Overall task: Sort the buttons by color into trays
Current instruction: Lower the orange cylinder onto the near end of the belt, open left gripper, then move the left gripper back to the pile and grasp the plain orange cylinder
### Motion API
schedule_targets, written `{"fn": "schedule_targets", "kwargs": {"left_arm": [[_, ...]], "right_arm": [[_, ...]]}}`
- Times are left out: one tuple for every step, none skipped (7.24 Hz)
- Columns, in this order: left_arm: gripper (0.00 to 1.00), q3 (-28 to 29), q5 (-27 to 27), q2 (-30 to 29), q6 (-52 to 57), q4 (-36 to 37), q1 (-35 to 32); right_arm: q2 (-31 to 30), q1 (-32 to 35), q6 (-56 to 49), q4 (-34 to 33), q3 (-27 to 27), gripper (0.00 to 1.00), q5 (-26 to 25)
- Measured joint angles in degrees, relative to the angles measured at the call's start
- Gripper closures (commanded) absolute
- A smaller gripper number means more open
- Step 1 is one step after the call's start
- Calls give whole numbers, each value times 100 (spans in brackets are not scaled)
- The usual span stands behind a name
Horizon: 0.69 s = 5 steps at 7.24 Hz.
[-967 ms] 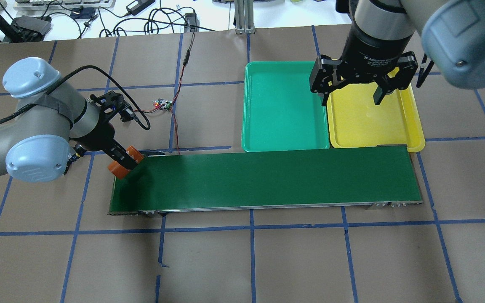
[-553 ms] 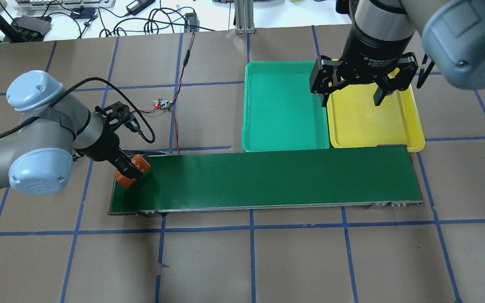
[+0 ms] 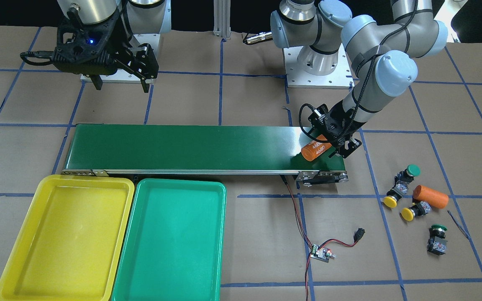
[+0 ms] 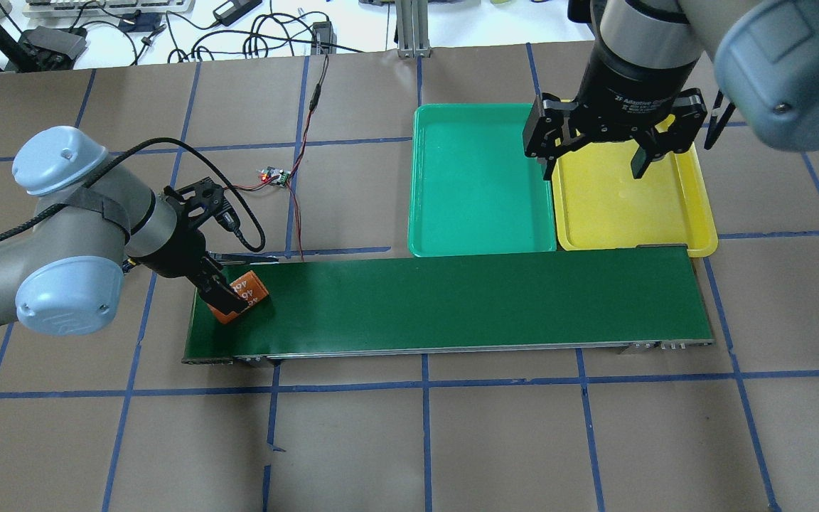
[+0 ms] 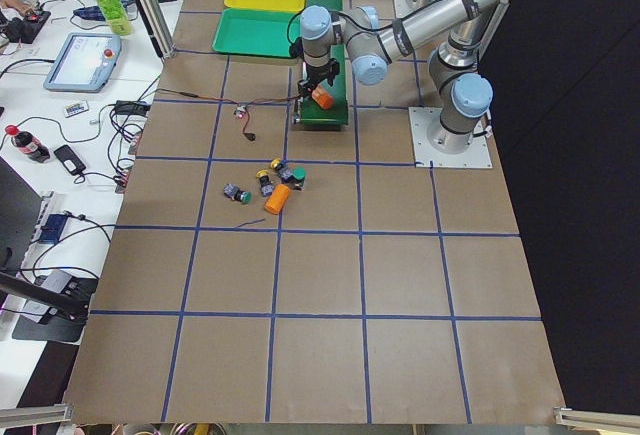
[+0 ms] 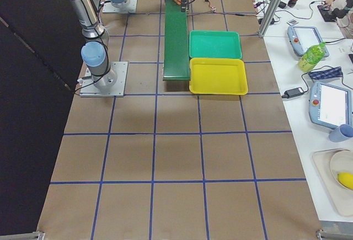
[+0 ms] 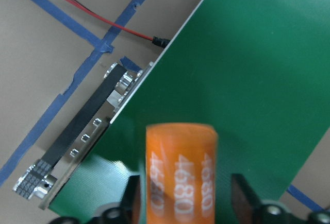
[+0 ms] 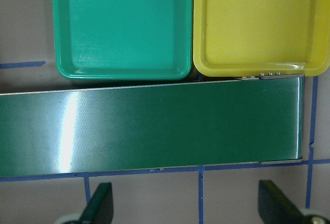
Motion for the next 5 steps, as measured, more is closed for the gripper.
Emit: {"fn": "schedule_targets", "kwargs": {"left_arm": [[0, 120, -26, 72, -247, -39, 3], [0, 431, -23, 139, -632, -223, 45], [0, 896, 5, 131, -987, -513, 161], [0, 1392, 137, 42, -1312, -778, 383], [0, 1753, 313, -91, -1556, -929, 706]], "right_arm": [[0, 0, 0, 1, -1, 0, 6], [0, -2, 0, 1, 1, 0, 11], [0, -4, 0, -2, 2, 0, 16], [-3, -5, 0, -3, 2, 0, 18], [-6, -5, 0, 0, 1, 0, 19]]}}
